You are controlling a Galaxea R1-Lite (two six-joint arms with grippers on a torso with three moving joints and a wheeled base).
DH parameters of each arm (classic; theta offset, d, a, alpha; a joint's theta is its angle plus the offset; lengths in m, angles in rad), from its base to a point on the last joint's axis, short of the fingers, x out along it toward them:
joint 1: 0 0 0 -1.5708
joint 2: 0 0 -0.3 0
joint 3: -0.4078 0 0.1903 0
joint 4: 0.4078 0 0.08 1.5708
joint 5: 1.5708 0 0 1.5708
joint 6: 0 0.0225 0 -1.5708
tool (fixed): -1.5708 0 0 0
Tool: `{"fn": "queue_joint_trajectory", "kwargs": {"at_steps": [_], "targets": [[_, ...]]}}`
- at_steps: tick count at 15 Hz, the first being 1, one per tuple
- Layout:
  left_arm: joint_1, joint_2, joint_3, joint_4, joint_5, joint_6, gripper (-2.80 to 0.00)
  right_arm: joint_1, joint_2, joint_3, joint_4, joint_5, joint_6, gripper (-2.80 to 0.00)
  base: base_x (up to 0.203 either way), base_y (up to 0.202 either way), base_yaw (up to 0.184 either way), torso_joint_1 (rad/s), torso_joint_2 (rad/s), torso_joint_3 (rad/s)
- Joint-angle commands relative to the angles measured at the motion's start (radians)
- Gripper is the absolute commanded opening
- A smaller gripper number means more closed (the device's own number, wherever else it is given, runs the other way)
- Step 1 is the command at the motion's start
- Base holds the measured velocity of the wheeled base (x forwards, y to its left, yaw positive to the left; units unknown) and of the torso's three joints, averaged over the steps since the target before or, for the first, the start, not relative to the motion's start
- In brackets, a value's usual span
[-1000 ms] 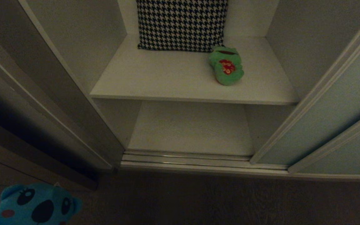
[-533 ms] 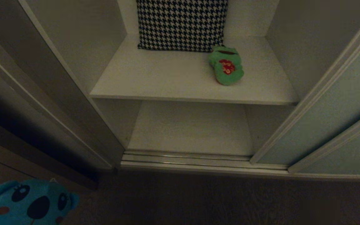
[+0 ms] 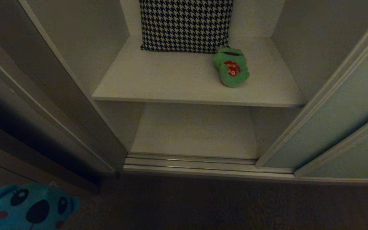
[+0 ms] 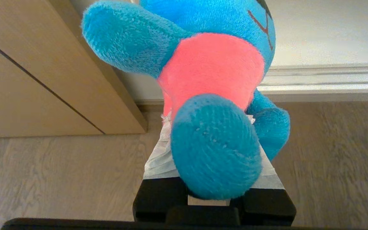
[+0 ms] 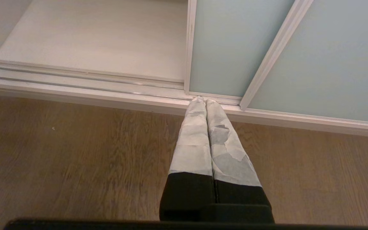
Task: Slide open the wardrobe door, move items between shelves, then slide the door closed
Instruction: Place the blue doll on the lower shelf
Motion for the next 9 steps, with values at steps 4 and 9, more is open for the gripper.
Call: {"fn": "queue_joint_trajectory", "kwargs": {"at_steps": [4,9], "targets": [[0.000,0.005,0.000,-0.001,-0.001,-0.003,-2.80,0.000,0.001,0.000,0.000,0.001,0.001,-2.80,0.000,0.000,0.000,0.000,0.00,0.000],[0.000,0.005,0.000,-0.004,0.000,-0.006,-2.80,0.000,0.001,0.000,0.000,0.000,0.000,-2.80,0.000,0.000,0.000,0.001,0.00,-0.054]]}}
